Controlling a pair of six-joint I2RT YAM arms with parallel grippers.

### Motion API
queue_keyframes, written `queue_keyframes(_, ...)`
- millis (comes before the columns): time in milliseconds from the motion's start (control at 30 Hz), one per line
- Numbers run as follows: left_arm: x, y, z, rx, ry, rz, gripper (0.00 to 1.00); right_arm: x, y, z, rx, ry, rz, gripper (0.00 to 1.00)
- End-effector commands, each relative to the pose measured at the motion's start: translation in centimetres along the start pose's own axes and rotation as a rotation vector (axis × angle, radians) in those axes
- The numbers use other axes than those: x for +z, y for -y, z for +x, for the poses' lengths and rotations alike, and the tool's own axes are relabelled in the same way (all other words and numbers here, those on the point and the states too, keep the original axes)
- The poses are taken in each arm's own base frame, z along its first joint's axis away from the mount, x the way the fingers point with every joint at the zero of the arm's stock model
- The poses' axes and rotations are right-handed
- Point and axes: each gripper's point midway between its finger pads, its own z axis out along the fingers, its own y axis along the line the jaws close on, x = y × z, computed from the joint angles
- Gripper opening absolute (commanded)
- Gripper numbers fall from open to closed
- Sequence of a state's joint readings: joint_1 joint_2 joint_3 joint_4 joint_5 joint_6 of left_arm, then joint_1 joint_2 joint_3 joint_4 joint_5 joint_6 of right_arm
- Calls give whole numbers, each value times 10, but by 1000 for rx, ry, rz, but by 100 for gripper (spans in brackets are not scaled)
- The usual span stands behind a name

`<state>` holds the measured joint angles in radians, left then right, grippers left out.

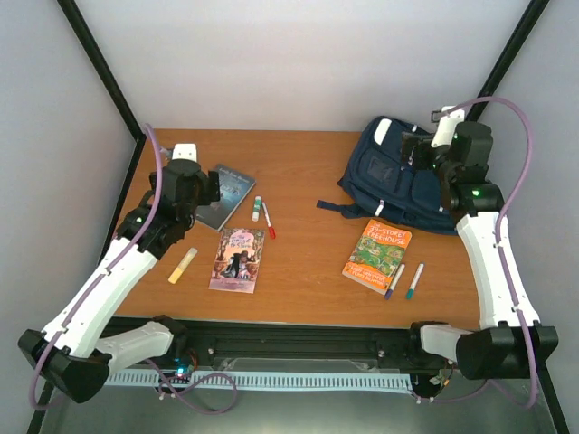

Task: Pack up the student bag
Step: Move the student bag to the center of the board.

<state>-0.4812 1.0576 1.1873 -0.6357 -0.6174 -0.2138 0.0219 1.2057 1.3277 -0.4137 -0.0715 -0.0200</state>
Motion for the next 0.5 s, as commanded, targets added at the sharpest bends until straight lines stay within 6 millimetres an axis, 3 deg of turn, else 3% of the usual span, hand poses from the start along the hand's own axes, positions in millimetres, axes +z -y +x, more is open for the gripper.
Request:
queue_keyframes(0,15,15,12,-34,-21,80,99,19,-2,29,-33,-71,-34,100)
queue_keyframes(133,30,24,34,-49,-67,123,99,41,-3,72,-95,-215,-69,100)
queue_keyframes(467,54,74,80,-91,-268,357,100,83,-10,167,-219,-509,-208,95)
